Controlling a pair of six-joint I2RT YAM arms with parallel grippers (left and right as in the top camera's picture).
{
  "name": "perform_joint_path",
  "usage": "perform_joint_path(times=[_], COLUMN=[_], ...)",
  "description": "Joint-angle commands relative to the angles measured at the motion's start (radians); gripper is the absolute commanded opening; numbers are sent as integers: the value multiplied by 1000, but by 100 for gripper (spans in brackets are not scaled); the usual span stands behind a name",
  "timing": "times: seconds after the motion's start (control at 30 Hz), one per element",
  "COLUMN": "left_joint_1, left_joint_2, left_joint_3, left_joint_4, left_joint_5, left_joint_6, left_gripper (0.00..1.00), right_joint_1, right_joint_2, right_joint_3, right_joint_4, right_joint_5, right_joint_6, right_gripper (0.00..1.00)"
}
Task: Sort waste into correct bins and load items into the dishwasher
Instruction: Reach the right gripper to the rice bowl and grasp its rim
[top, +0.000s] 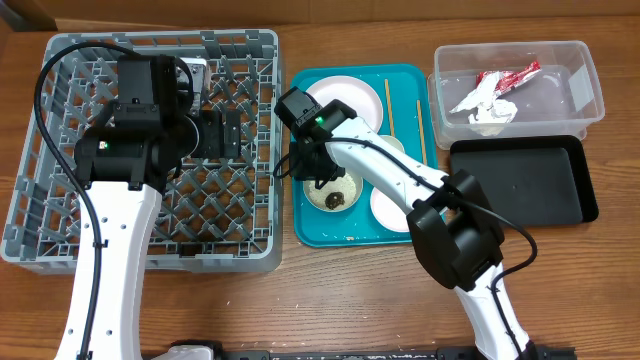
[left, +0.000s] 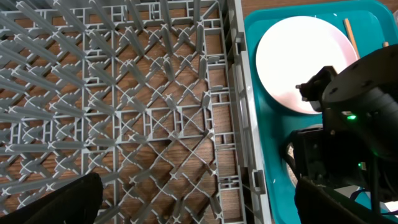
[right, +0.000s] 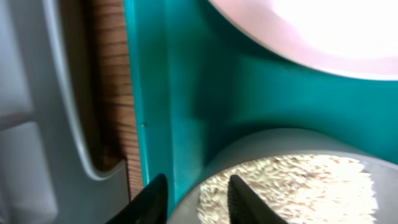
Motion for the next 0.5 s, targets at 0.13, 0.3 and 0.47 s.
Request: perform_joint_path(times=[0.13,0.3,0.47], left_joint_1=[4,4,4], left_joint_2=[6,6,6], left_joint_3=[20,20,19], left_joint_4=[0,0,0], left_joint_5=[-3,-3,-3], left_joint_6=[-13,-13,-13], left_gripper=[100,100,100], right_joint_1=[0,4,13], right_joint_2=[22,22,21], right_joint_3=[-10,-11,-10], right_joint_4=[-23,-46,-74], right_joint_5=[1,-3,-20], right_joint_6=[9,9,8], right_gripper=[22,11,4])
